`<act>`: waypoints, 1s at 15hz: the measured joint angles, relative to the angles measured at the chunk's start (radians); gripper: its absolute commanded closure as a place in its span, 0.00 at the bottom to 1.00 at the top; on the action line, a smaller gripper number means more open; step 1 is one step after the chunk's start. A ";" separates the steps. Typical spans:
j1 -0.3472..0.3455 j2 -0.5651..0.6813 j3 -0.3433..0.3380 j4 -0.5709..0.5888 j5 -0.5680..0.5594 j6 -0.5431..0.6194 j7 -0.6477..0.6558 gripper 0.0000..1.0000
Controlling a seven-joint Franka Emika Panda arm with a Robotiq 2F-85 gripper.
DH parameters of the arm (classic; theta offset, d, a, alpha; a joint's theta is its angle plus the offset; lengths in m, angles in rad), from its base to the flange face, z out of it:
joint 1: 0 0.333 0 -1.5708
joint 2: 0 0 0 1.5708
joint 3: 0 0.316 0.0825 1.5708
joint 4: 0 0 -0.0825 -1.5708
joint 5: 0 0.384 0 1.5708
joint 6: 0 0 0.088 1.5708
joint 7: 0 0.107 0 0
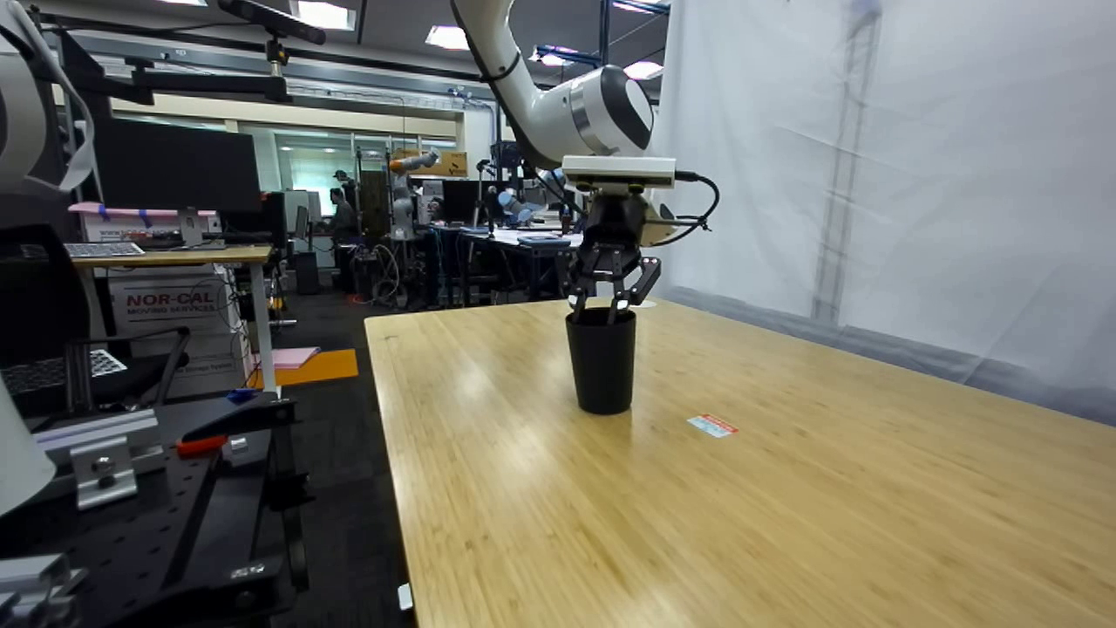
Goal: Take the marker out of the black cup and place it on the table
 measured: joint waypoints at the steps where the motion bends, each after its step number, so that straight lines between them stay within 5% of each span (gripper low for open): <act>1: 0.000 0.001 0.000 0.000 -0.001 0.000 -0.003 0.39; 6: 0.000 0.002 0.000 -0.001 -0.007 0.000 -0.021 0.67; 7: 0.000 0.002 0.000 -0.002 -0.008 0.000 -0.025 0.86; 9: 0.000 0.003 0.000 -0.002 -0.010 0.000 -0.029 0.54; 13: -0.002 0.003 0.000 -0.005 -0.012 0.000 -0.032 0.25; 15: -0.004 0.003 0.000 -0.006 -0.012 0.000 -0.034 0.23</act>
